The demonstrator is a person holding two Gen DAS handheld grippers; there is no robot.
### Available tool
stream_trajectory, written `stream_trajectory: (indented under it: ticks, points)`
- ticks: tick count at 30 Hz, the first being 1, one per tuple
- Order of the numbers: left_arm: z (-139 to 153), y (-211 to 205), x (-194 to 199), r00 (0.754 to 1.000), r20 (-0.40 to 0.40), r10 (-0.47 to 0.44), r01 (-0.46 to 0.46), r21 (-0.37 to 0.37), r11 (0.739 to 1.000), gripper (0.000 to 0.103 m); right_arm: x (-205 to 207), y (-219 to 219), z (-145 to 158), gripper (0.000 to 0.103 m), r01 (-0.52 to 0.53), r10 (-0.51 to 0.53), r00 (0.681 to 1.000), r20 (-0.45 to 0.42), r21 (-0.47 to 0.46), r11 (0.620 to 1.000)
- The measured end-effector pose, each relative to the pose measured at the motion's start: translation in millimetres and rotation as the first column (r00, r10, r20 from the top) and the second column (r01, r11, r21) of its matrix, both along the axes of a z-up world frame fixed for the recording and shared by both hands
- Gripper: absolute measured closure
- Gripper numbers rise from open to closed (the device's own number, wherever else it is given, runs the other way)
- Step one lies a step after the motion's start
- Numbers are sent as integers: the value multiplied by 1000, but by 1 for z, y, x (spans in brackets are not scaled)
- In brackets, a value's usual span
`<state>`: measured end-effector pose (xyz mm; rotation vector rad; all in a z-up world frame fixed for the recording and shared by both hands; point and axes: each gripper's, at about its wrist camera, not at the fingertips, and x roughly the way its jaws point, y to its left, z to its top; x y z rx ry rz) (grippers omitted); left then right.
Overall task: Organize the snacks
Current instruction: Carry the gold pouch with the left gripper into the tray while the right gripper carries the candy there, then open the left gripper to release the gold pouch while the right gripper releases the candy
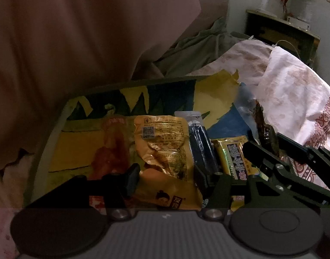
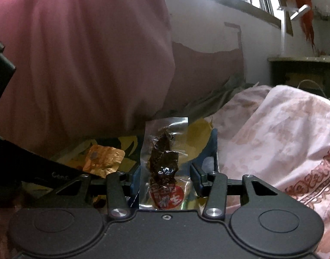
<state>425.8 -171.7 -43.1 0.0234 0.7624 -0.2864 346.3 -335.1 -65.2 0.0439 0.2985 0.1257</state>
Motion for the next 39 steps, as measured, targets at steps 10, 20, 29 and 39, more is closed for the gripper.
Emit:
stream_trajectory:
  ticks: [10,20,29,39]
  points:
    - [-7,-1,1,1000,-4,14,-14,17,1000,44,4,1,-9,53,5,-5,999,-49,-4,1000]
    - [-10,-2,-3,1000,19,21,-22,34,999,43,9,3,-17,54,0,-1,996,-92,-12,1000]
    - [-7,-1,-5,999,15,35,-36,29,999,42,9,2,-15,49,3,-5,996,-89,-23,1000]
    - [19,10,-17,993,72,95,-97,32,995,19,-2,-4,4,29,31,-32,999,-43,-43,999]
